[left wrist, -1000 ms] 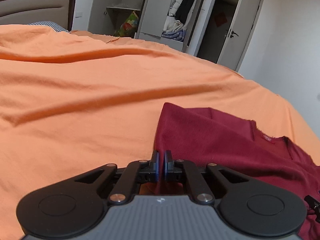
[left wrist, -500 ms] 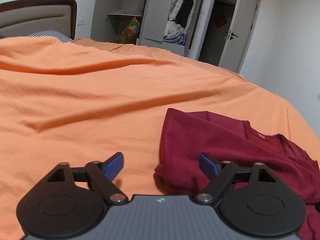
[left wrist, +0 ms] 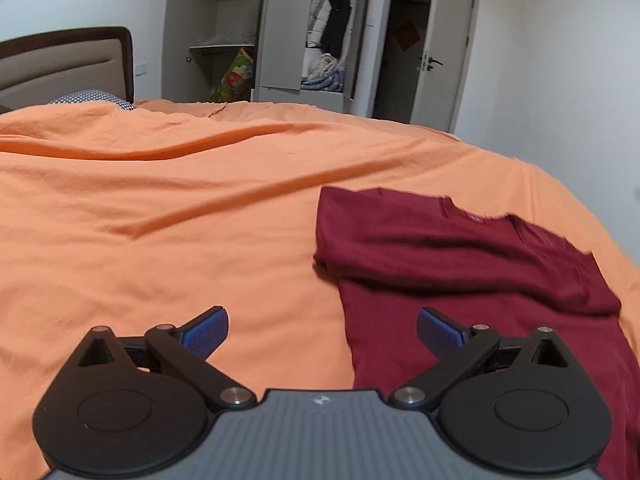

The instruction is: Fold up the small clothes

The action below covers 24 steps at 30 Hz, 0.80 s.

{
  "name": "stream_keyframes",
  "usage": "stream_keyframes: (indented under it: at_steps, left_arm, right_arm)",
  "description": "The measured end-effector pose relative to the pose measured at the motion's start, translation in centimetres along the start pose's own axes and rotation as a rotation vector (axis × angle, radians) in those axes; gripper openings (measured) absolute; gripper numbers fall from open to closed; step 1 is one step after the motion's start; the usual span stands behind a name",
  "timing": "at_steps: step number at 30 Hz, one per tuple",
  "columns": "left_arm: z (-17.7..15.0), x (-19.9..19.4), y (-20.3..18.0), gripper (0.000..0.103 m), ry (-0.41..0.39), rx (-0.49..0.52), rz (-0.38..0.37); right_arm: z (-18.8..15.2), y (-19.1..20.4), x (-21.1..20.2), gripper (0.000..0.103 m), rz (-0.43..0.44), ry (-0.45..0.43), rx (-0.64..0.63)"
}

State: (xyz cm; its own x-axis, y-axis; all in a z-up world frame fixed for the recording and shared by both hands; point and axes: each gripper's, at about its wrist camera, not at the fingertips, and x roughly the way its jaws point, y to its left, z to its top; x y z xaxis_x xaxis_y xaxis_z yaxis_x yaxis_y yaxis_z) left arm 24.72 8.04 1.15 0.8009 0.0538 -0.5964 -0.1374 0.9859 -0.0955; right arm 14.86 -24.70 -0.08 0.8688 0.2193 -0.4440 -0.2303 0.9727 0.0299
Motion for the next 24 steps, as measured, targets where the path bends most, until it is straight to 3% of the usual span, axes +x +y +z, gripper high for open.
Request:
stream_keyframes:
  at_steps: [18, 21, 22, 23, 24]
  left_arm:
    - [-11.3, -6.7, 0.3, 0.103, 0.085, 0.080, -0.050]
    - [-12.5, -7.3, 0.4, 0.103, 0.090, 0.072, -0.070]
    - [-12.8, -7.4, 0.4, 0.103, 0.092, 0.073, -0.075]
    - [-13.0, -7.6, 0.3, 0.102, 0.091, 0.077, -0.079]
    - [-13.2, -7.9, 0.3, 0.102, 0.089, 0.082, -0.084]
  right_arm:
    - [-9.1, 3.2, -10.1, 0.099, 0.014, 0.119, 0.056]
    - [-10.1, 3.5, -10.6, 0.085, 0.005, 0.137, 0.080]
    - [-10.4, 3.5, -10.7, 0.074, 0.001, 0.137, 0.089]
    - [-10.6, 3.7, -10.9, 0.056, 0.001, 0.137, 0.096]
    - [-10.7, 3.6, -11.0, 0.047, 0.003, 0.138, 0.103]
